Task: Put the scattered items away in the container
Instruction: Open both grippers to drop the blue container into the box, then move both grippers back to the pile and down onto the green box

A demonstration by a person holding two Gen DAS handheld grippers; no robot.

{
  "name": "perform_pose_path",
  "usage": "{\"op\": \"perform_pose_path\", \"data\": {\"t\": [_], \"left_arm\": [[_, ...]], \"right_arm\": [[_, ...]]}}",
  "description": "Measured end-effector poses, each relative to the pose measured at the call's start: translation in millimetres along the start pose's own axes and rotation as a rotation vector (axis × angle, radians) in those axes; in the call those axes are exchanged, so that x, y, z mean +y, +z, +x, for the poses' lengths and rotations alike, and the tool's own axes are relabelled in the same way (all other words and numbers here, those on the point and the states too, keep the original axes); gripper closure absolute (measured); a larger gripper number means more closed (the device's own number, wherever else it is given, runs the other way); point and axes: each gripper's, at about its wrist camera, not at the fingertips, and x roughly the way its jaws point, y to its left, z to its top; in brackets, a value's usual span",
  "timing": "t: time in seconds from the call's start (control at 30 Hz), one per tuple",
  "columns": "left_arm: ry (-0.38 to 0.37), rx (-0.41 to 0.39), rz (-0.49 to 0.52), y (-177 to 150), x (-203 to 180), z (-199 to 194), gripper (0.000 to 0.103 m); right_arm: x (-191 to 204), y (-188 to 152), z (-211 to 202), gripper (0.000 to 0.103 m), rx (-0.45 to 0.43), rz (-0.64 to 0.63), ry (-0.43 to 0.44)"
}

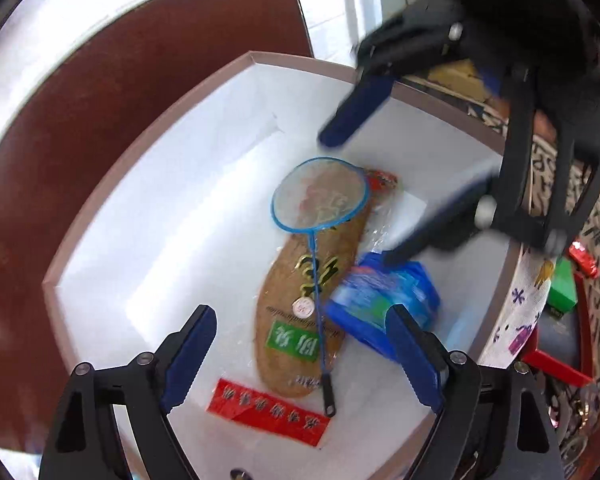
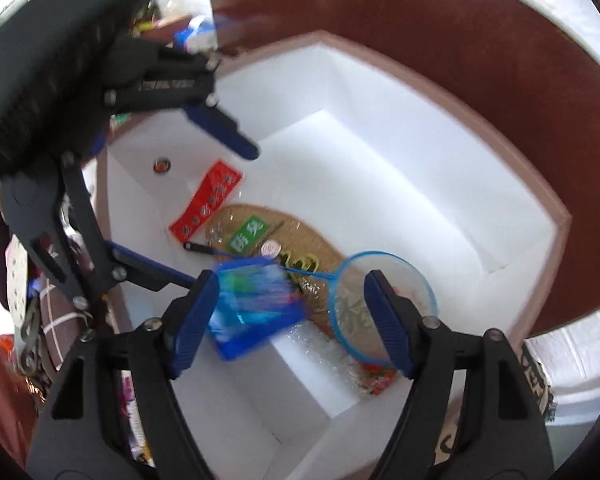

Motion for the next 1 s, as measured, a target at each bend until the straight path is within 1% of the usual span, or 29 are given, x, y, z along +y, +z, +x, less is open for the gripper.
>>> {"op": "perform_pose_path", "data": {"t": [0.03, 0.1, 0.17, 0.2, 0.27, 0.33, 0.4, 0.43, 0.53, 0.57, 0.6, 0.67, 0.73, 0.83, 0.93, 1.0], "left_arm": [[0.029, -0.007, 0.0, -2.4, -3.6, -8.4, 0.014], [0.061, -0.038, -0.007, -7.6, -10.2, -27.9, 0.014], [0.089, -0.086, -0.027, -16.9, -19.5, -55.7, 0.014], [0.09, -0.107, -0.03, -20.3, -25.2, -67.3, 0.014], [0.088, -0.157, -0.03, -28.6, -28.9, -91.5, 0.013], [0.065, -0.179, -0.018, -35.2, -45.8, -110.6, 0.008], [0.05, -0.178, 0.001, -43.2, -62.9, -115.6, 0.008], [0.037, -0.166, 0.012, -38.8, -74.7, -103.3, 0.008], [0.02, -0.131, 0.031, -51.1, -117.1, -94.6, 0.008], [0.004, -0.124, 0.03, -52.4, -133.5, -86.3, 0.008], [-0.016, -0.119, 0.027, -52.3, -145.5, -69.2, 0.008], [-0.066, -0.12, 0.019, -53.5, -162.2, -59.0, 0.008], [-0.1, -0.11, 0.018, -50.1, -175.6, -47.7, 0.008], [-0.128, -0.085, 0.05, -36.8, -194.4, -29.2, 0.008], [-0.165, -0.053, 0.091, -21.3, -205.4, -12.2, 0.008], [-0.204, -0.025, 0.124, -10.7, -210.2, -3.5, 0.008]], "right_arm": [[2.4, -0.5, -10.0, 0.027, -0.021, 0.001, -0.025], [11.7, -3.5, -34.5, 0.027, -0.067, -0.008, -0.069], [23.0, -6.3, -64.2, 0.027, -0.12, -0.029, -0.083], [33.7, -10.1, -80.6, 0.027, -0.145, -0.04, -0.089], [54.0, -20.8, -106.0, 0.027, -0.168, -0.059, -0.106], [68.6, -35.0, -126.6, 0.024, -0.173, -0.073, -0.13], [88.2, -53.8, -139.3, 0.023, -0.168, -0.06, -0.131], [95.9, -66.1, -143.6, 0.023, -0.166, -0.042, -0.123], [109.2, -95.1, -149.1, 0.023, -0.152, 0.009, -0.114], [113.1, -105.0, -146.1, 0.023, -0.142, 0.024, -0.11], [117.3, -115.6, -139.8, 0.023, -0.134, 0.03, -0.112], [126.5, -142.1, -123.9, 0.023, -0.114, 0.027, -0.107], [130.3, -162.8, -108.7, 0.023, -0.085, 0.017, -0.093], [127.3, -184.2, -88.2, 0.023, -0.053, -0.008, -0.072], [117.2, -194.5, -77.5, 0.023, -0.036, -0.026, -0.03], [105.1, -197.5, -72.3, 0.023, -0.031, -0.021, 0.01]]}}
